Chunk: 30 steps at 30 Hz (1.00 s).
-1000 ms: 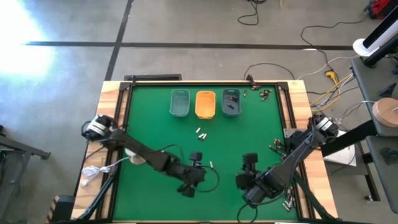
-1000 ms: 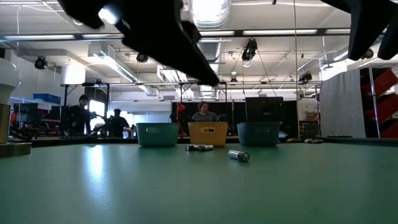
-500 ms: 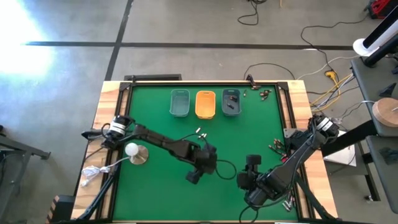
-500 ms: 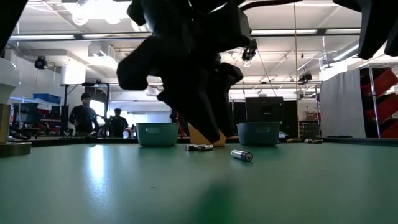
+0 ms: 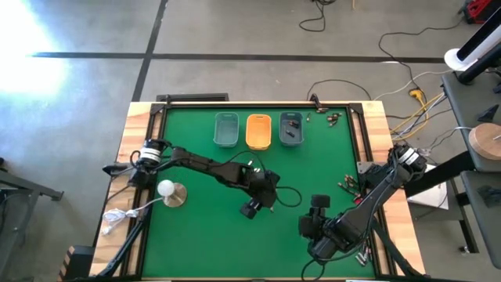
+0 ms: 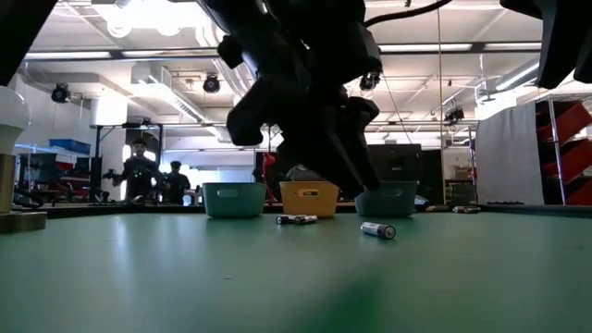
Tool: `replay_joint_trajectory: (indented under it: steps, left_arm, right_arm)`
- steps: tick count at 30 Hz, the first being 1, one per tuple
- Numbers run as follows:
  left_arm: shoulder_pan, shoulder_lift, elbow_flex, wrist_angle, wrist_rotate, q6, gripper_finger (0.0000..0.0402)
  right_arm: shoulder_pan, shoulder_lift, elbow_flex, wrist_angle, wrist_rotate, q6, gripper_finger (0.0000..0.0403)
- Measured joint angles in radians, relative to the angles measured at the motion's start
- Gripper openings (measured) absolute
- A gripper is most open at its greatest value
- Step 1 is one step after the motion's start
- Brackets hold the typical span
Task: Sort batteries
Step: Put the silver battery into the yellow bin
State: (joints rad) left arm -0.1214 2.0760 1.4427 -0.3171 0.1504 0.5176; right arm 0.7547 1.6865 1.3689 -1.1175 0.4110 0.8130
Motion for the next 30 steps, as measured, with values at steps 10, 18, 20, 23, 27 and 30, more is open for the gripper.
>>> replay_joint_trajectory:
  steps: [10,18,20,23,27,30]
  left_arm:
    - [-0.008,0.122,0.024,0.079,0.041,0.009,0.0155]
    - [0.02,0.166,0.028,0.067,0.145,0.004,0.015]
    - [0.028,0.171,0.027,0.054,0.157,0.004,0.0134]
    - [0.049,0.173,0.021,0.045,0.194,-0.005,0.0087]
    - [0.1,0.176,-0.008,0.092,0.332,-0.043,0.0017]
    - [0.142,0.177,-0.041,0.153,0.421,-0.094,0.0022]
  right_arm:
    - [0.0,-0.077,0.0,-0.051,0.01,0.056,0.0144]
    - [0.0,-0.145,0.0,-0.056,0.024,0.067,0.0138]
    - [-0.002,-0.159,0.0,-0.058,0.04,0.067,0.014]
    - [-0.011,-0.177,0.0,-0.058,0.067,0.056,0.0141]
    - [-0.048,-0.199,0.0,-0.056,0.088,0.007,0.0134]
    - [-0.093,-0.217,0.0,-0.055,0.09,-0.048,0.0129]
